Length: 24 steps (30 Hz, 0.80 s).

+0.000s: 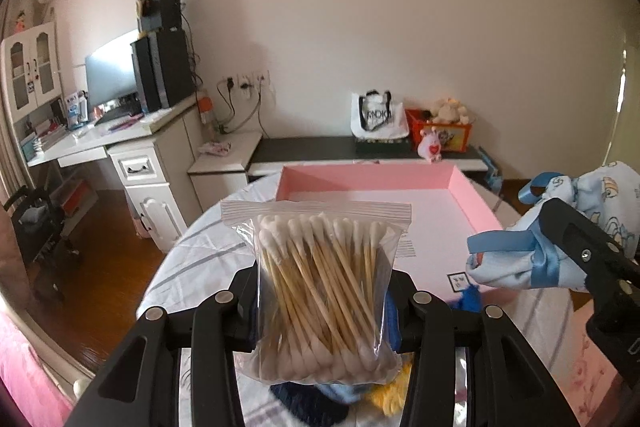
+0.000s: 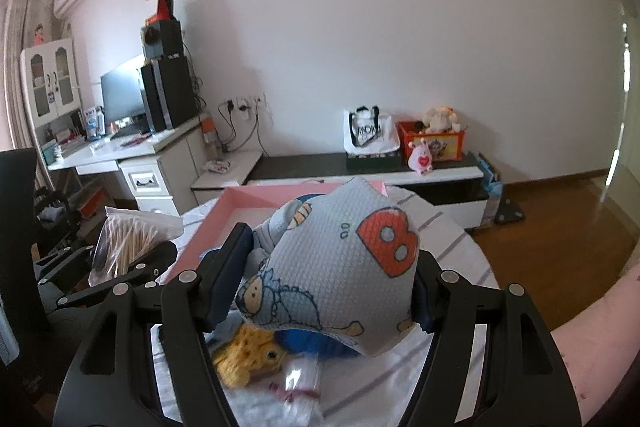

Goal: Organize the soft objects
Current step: 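Carry the cotton swab bag and cloth bag over the pink tray, then lower both into the pink tray and open both tools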

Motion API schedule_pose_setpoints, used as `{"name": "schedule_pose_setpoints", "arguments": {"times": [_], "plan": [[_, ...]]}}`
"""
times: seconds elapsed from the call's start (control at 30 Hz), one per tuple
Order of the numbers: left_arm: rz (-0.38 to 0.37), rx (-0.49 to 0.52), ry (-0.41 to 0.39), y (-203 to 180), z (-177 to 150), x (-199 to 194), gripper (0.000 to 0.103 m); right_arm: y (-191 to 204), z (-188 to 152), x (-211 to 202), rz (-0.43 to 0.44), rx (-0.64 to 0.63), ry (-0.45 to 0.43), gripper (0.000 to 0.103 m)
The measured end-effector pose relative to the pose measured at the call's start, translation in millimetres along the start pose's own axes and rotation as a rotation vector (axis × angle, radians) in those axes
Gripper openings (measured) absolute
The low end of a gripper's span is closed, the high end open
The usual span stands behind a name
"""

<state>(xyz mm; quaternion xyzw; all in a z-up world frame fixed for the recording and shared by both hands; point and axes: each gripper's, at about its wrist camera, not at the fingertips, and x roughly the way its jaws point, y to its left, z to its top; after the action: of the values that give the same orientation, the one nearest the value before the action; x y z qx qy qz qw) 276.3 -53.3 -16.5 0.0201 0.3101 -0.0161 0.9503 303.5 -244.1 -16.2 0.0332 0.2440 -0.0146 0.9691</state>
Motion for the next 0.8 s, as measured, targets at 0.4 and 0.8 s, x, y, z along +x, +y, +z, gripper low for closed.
{"name": "schedule_pose_setpoints", "arguments": {"times": [0.4,0.8], "plan": [[-0.023,0.018,0.151,-2.1,87.6,153.9,0.042,-11.3,0.8,98.0,-0.006,0.014,0.145,0.066],[-0.047,0.015,0.242,3.8,138.1,255.5,0.057,-17.1,-3.1,117.2,0.014,0.053,0.185,0.078]]}}
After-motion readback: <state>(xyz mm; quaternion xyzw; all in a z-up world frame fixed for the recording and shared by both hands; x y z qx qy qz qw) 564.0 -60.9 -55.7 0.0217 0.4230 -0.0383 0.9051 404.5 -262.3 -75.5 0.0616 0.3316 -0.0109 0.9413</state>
